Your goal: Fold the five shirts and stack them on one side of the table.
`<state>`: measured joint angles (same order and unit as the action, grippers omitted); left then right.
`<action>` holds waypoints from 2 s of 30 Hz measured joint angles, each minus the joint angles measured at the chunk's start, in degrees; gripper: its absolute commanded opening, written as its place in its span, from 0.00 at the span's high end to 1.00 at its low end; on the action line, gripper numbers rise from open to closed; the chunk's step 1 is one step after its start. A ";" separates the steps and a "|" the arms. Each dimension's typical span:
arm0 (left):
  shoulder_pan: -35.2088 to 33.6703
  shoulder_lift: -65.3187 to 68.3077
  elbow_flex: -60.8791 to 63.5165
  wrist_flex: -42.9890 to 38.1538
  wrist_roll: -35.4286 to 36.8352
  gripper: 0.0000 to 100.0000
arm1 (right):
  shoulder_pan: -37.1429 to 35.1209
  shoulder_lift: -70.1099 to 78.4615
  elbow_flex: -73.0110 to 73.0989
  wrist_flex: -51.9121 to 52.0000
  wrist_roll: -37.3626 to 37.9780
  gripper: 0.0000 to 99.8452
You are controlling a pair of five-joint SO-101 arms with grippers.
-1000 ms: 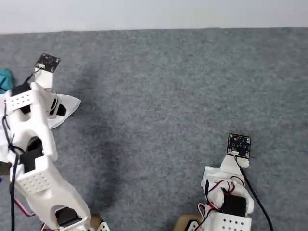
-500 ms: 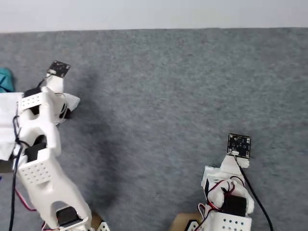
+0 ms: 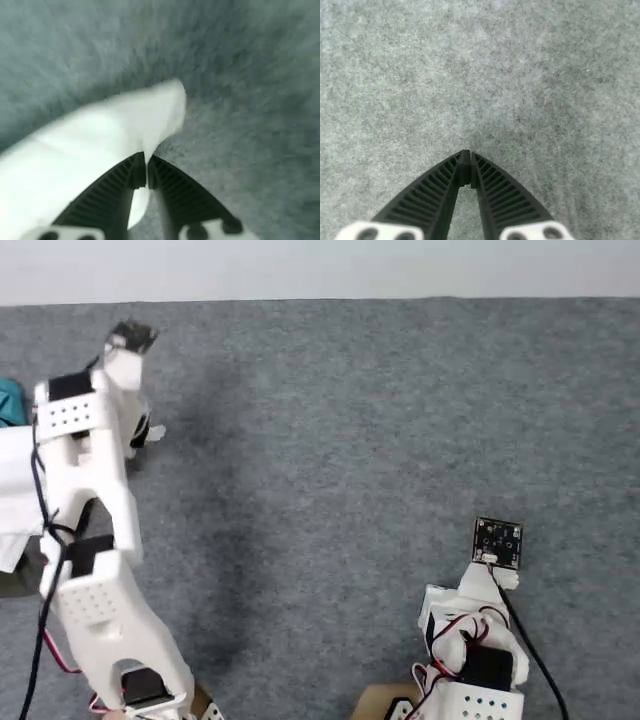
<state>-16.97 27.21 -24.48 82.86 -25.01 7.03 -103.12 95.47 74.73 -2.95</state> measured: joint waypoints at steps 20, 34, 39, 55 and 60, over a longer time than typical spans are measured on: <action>40.00 -28.40 -23.91 9.14 17.67 1.00 | 0.00 0.00 0.00 0.00 0.00 0.99; 48.88 -29.80 -40.26 15.12 18.29 1.00 | 0.00 0.00 0.00 0.00 0.00 0.99; 40.35 -30.07 -32.44 16.53 18.11 1.00 | 0.00 0.00 0.00 0.00 0.00 0.99; 4.66 -29.98 12.13 13.27 1.49 1.00 | 0.00 0.00 0.00 0.00 0.00 0.99; -3.08 -29.98 24.00 8.53 -4.84 1.00 | 0.00 0.00 0.00 0.00 0.00 0.99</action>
<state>-20.04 -2.77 -0.48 91.38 -29.85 7.03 -103.12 95.47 74.73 -2.95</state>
